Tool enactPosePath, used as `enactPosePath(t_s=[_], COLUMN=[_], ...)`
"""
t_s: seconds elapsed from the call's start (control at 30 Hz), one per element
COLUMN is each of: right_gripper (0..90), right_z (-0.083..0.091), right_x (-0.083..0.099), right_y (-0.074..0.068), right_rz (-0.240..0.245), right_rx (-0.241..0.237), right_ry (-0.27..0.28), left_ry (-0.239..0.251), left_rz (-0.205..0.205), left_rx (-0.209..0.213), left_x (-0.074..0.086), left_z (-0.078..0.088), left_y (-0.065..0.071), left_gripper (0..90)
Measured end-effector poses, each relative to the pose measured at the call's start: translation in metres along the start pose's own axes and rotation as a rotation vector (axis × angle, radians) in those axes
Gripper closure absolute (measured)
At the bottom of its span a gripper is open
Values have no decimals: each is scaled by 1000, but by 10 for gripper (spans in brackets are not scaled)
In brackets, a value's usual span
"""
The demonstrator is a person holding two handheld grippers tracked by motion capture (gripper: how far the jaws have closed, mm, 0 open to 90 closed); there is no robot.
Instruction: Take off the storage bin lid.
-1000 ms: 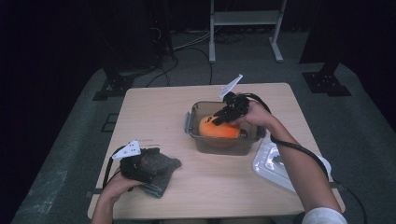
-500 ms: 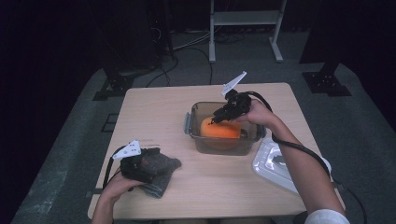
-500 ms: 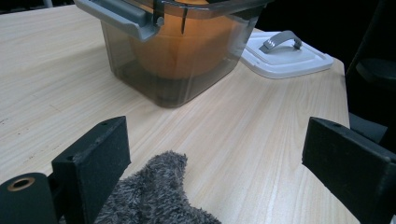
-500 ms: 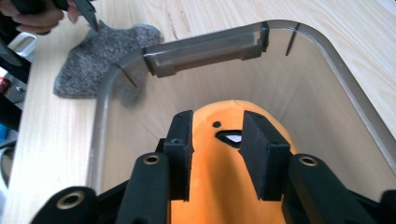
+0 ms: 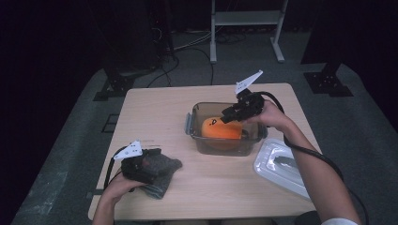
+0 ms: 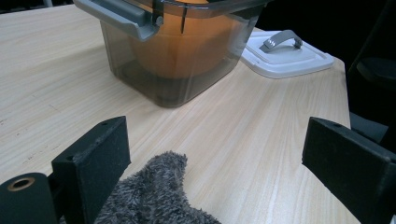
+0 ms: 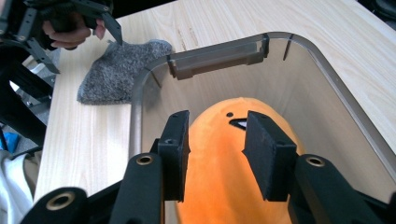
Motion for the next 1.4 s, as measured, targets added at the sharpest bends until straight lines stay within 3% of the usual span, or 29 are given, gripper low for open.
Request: enactPosePath(t_s=[0.57, 0.93, 1.4], right_gripper=[516, 475, 422], right_z=[54, 92, 118], right_x=[24, 49, 85], right_y=[-12, -18, -22], right_rz=[-35, -64, -108], right_rx=[35, 70, 105], right_ry=[96, 141, 175], left_ry=[-8, -5, -10], left_rz=[-6, -1, 4], left_rx=[-2, -4, -3], left_x=[1, 1, 3], left_z=[-1, -1, -2], left_y=[-1, 0, 0], left_gripper=[68, 68, 68])
Point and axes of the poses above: each handheld gripper's, and its own axes: z roughly backward along the jaws, x roughly out of its underside, y roughly to its right, the point moved 5 cm from there along -z, roughly forward along the jaws, and after that the axes turned 6 degrees about y, right-handed, at the moved point
